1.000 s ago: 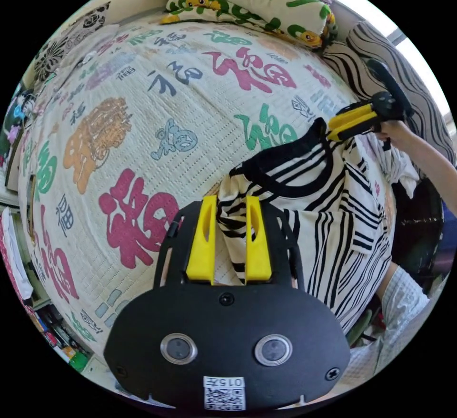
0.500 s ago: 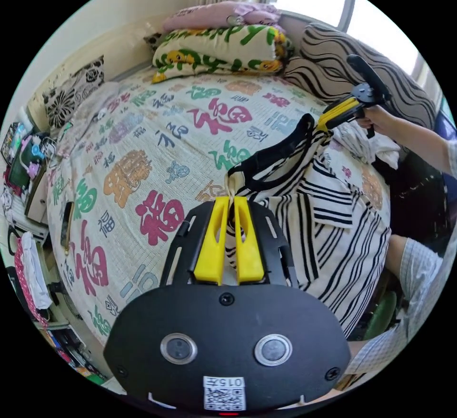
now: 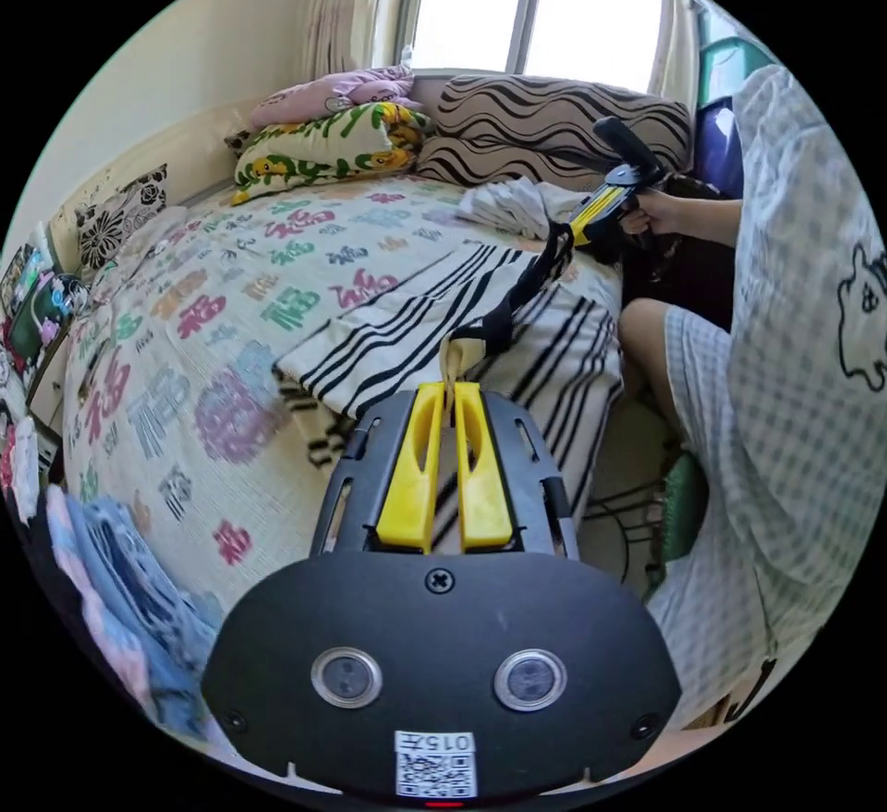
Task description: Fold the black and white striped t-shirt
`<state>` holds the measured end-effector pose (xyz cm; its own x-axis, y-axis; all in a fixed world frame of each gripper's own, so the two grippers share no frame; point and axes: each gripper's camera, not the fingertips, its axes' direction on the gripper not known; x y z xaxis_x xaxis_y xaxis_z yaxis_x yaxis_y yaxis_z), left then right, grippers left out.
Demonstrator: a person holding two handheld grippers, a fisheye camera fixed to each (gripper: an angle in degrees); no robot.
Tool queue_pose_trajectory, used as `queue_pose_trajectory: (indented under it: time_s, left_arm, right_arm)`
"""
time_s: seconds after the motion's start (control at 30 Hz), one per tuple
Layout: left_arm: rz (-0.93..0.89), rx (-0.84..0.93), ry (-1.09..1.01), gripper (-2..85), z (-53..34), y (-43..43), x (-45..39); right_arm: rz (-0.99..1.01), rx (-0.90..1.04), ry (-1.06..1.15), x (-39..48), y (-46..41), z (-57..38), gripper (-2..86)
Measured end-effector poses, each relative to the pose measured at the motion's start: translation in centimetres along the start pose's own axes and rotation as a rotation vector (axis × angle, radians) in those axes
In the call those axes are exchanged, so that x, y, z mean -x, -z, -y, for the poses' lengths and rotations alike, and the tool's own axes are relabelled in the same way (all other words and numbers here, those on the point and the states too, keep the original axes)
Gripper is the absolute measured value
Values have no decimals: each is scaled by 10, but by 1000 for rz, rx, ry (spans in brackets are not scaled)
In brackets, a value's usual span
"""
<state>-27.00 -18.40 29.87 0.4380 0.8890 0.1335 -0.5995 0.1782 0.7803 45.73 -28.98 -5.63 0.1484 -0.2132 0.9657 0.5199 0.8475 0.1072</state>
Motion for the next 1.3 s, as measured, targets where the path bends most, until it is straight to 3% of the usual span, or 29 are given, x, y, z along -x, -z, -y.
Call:
queue_pose_trajectory:
  time_s: [0.33,0.53,0.7,0.9,1.07,1.17,1.3]
  left_arm:
    - [102,95,148,3,-96,40,-61]
    - [145,118,429,15,-124,84,-37]
    - [-93,64,855,90,-171,81,6]
    - [-294,-125,1116,103,-214,94,27]
    - [-324,-168,1143,103,-231,108,33]
    - [-308,-188,1194,103,-248,117,33]
    - [-341,-243,1208,105,-260,129,32]
  right_arm:
    - [-150,212,-53,44,-42,-111,-3]
    - [-112,120,-262,27,-29,-133,35]
    - [122,58,-665,-27,-46,-162,65]
    - [429,-173,-881,-58,-31,-216,74]
    - [599,-272,-922,-73,-27,-244,95]
    - [545,-261,-935,-76,-25,-254,99]
    - [654,-344,-964,-82,-24,-272,103]
